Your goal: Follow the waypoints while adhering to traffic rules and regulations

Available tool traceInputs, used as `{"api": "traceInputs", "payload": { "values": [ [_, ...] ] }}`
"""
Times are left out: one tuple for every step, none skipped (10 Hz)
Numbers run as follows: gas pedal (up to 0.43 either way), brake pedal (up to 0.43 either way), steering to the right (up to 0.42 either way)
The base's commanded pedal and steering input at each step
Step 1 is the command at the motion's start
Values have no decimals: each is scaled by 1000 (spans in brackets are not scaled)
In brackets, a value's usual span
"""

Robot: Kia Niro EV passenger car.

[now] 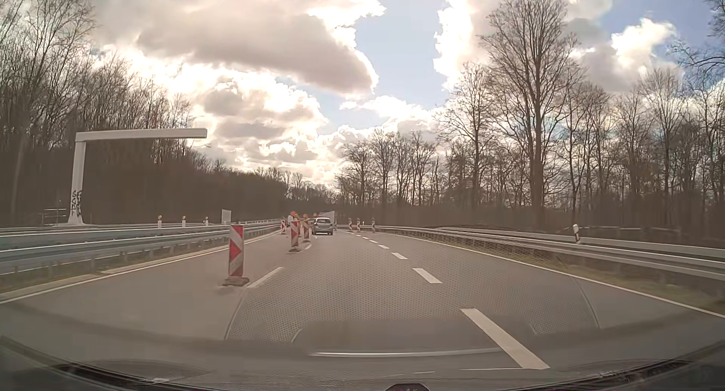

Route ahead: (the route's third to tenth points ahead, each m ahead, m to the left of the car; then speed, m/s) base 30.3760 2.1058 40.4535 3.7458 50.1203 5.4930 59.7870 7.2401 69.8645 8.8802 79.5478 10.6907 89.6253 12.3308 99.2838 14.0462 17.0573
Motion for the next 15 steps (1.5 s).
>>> {"api": "traceInputs", "payload": {
  "values": [
    [28, 0, -10],
    [28, 0, -13],
    [28, 0, -16],
    [67, 0, -22],
    [150, 0, -27],
    [169, 0, -29],
    [197, 0, -30],
    [220, 0, -31],
    [240, 0, -31],
    [240, 0, -31],
    [240, 0, -33],
    [240, 0, -35],
    [240, 0, -36],
    [240, 0, -36],
    [240, 0, -36]
  ]
}}
